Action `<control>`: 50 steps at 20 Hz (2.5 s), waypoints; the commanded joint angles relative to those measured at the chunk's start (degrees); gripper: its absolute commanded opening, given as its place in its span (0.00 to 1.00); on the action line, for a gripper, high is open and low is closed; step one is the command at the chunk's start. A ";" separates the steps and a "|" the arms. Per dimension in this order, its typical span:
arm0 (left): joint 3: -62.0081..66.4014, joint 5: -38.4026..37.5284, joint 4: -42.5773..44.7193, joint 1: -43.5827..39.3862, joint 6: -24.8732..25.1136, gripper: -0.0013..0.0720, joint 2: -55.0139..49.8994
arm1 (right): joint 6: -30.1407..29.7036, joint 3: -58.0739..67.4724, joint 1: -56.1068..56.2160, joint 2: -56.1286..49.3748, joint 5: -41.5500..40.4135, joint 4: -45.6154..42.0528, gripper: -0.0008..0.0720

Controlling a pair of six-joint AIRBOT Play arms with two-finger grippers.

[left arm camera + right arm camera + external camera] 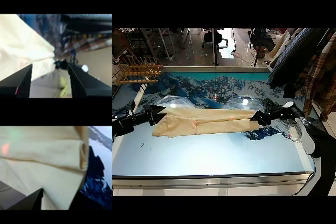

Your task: Fold the clothes and pants, and hang the long-sleeved shirts on hangers.

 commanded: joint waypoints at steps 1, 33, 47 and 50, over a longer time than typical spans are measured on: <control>0.07 -1.97 11.15 -2.93 1.75 0.51 1.97 | -1.31 0.96 2.23 -2.05 -2.80 0.74 0.26; 1.86 -2.43 37.33 -14.67 -13.99 0.02 15.93 | 17.94 24.30 44.89 3.61 -18.23 -30.01 0.72; 8.28 21.49 37.09 -29.88 -13.97 0.02 -1.68 | 6.14 -5.97 5.40 11.47 -0.70 -3.43 0.98; 9.73 21.22 37.11 -29.92 -13.99 0.02 -4.70 | 3.06 -3.91 5.70 4.13 -3.61 4.90 0.98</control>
